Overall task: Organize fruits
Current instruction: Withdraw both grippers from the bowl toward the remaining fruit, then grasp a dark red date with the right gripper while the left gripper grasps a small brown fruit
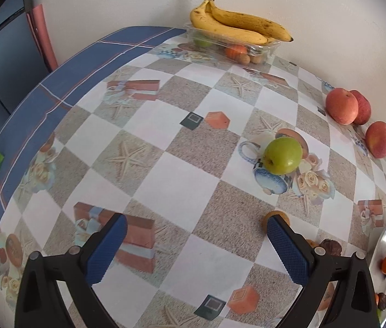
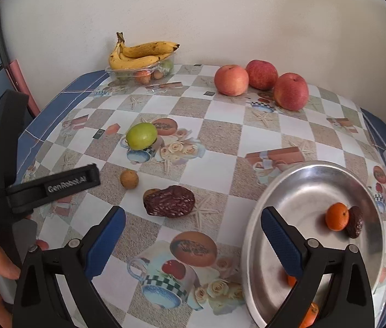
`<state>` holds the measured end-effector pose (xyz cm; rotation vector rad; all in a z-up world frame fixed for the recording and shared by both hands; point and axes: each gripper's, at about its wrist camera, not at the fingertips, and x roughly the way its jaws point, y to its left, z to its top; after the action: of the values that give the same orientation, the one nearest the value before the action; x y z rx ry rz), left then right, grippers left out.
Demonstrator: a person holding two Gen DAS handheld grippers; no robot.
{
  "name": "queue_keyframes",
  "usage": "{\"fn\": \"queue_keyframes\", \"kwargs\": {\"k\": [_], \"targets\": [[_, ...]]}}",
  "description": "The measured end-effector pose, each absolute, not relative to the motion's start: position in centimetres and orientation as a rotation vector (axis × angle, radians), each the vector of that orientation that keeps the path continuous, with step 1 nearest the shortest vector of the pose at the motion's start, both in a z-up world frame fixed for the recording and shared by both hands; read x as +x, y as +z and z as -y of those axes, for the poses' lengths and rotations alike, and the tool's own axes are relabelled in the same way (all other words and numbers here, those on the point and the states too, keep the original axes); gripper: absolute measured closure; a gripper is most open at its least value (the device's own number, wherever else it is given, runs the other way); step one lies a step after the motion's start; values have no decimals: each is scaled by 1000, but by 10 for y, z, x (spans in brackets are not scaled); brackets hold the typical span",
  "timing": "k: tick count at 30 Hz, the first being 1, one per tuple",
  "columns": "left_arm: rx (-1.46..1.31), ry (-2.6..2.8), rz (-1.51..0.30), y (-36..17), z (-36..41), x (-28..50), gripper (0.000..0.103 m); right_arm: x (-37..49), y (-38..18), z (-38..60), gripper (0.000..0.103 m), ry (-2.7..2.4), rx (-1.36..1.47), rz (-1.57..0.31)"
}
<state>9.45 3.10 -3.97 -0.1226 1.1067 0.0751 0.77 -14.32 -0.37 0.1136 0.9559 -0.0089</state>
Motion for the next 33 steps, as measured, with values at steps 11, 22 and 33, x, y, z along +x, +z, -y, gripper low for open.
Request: {"fn": "queue_keyframes", "kwargs": {"k": [11,22,33], "targets": [[-131,-65,-1108,-47,-11,115,0,36,-12,140,5,-15,132,-962],[-118,-149,-1139,-60,1,122,0,49,-41,128,5,22,75,-1038],[-138,-180,-1212,-66,5,123,12,51,-52,128,36,22,77,-1073]]}}
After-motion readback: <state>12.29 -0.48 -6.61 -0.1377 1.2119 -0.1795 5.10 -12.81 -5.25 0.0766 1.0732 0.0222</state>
